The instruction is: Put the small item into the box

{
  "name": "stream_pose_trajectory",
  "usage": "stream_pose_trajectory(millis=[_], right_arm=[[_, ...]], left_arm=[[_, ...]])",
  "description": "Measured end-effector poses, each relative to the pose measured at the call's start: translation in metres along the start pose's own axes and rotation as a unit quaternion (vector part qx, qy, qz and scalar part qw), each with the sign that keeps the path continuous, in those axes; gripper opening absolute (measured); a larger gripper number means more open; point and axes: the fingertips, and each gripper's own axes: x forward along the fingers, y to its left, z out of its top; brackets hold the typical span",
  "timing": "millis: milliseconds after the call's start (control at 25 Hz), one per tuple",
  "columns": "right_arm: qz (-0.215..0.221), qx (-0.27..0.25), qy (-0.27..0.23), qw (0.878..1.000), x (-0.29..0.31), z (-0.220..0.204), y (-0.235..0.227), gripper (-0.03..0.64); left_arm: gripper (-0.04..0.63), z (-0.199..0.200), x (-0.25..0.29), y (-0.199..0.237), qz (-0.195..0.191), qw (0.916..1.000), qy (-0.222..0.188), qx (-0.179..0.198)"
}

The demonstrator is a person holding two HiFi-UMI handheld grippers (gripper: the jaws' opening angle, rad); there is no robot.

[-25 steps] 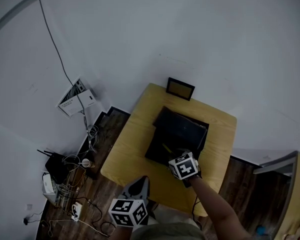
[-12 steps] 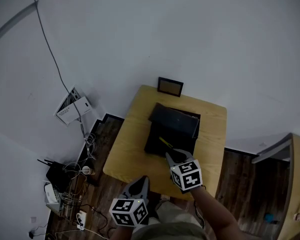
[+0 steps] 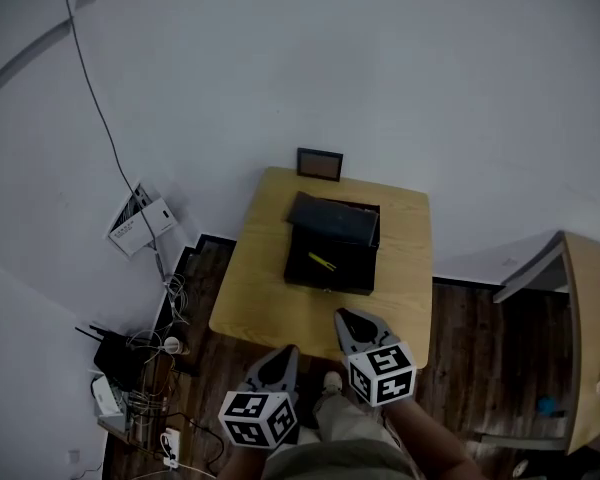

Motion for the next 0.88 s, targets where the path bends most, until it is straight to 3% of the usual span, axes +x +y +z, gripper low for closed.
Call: stream_pose_trajectory(millis=[520,880], right_arm=[[0.006,0.011,-0.057,0.998,-0.111,-0.013,0.073,0.003],[0.012,0.009,-0.085,0.996,-0.143,-0.016,0.104,0.003]], left_arm=[[0.003,-0.024,-0.078,-0.032,-0.03,0.9992,-0.024,0.014],[0.003,-0.036,-0.114,-0.033,-0.031,0.9987,-0.038,0.015]])
